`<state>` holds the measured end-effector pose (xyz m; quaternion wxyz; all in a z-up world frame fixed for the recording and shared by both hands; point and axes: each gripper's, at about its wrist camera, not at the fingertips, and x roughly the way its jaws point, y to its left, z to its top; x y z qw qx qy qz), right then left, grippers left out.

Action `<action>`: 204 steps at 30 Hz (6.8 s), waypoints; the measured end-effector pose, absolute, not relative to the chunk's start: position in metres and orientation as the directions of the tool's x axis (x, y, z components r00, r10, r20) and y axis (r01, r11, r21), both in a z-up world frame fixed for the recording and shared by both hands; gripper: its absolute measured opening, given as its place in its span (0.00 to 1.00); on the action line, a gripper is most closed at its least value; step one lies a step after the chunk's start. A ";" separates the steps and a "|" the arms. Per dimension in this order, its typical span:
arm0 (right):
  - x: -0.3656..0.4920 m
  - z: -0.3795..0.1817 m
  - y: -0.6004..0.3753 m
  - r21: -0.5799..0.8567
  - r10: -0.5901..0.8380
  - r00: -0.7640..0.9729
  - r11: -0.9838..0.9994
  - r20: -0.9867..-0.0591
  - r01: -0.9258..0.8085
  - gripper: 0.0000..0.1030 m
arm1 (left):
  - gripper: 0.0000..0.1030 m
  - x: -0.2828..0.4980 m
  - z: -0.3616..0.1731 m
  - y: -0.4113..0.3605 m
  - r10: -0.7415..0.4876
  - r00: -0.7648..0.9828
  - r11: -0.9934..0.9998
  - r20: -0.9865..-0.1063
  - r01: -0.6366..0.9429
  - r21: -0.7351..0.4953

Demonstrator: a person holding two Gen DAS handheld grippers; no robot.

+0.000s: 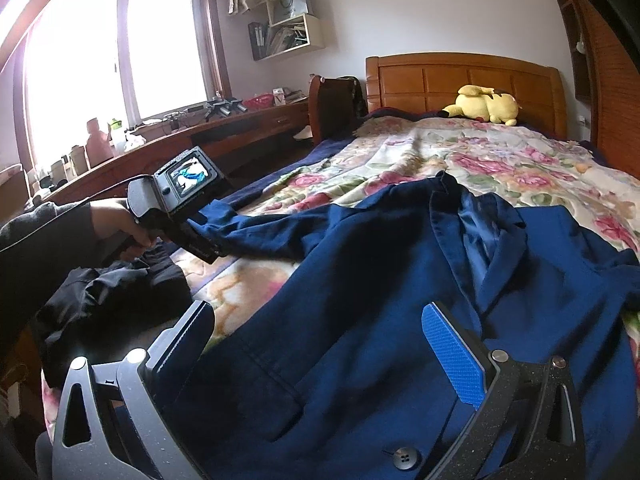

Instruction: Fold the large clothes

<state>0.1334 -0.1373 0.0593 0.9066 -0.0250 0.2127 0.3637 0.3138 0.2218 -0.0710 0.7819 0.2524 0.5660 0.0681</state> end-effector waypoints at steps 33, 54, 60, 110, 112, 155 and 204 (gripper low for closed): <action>0.119 0.077 -0.202 0.175 0.625 0.706 0.777 -0.332 -0.605 1.00 | 0.06 0.262 0.066 0.105 0.080 0.762 0.957 -0.643 0.122 0.264; 0.114 0.087 -0.234 0.199 0.580 0.755 0.814 -0.306 -0.546 1.00 | 0.21 0.202 0.072 -0.012 -0.085 0.754 0.916 -0.652 0.317 0.247; 0.114 0.088 -0.234 0.201 0.576 0.754 0.817 -0.316 -0.541 1.00 | 0.34 0.180 0.083 0.003 -0.153 0.761 0.922 -0.630 0.339 0.185; 0.234 0.007 0.011 -0.164 0.471 0.473 0.558 -0.745 -0.814 0.79 | 0.39 0.045 0.059 0.182 -0.084 0.889 0.996 -0.450 0.080 -0.027; 0.234 0.008 0.012 -0.164 0.472 0.487 0.574 -0.735 -0.802 0.68 | 0.39 0.044 0.059 0.180 -0.087 0.889 0.996 -0.449 0.085 -0.025; 0.231 0.081 -0.190 0.054 0.447 0.785 0.880 -0.428 -0.472 0.17 | 0.41 0.086 0.022 0.101 -0.166 0.817 0.977 -0.552 0.213 0.021; 0.119 0.079 -0.259 0.099 0.589 0.677 0.782 -0.441 -0.615 0.07 | 0.41 0.080 0.027 0.117 -0.157 0.831 0.983 -0.533 0.184 -0.001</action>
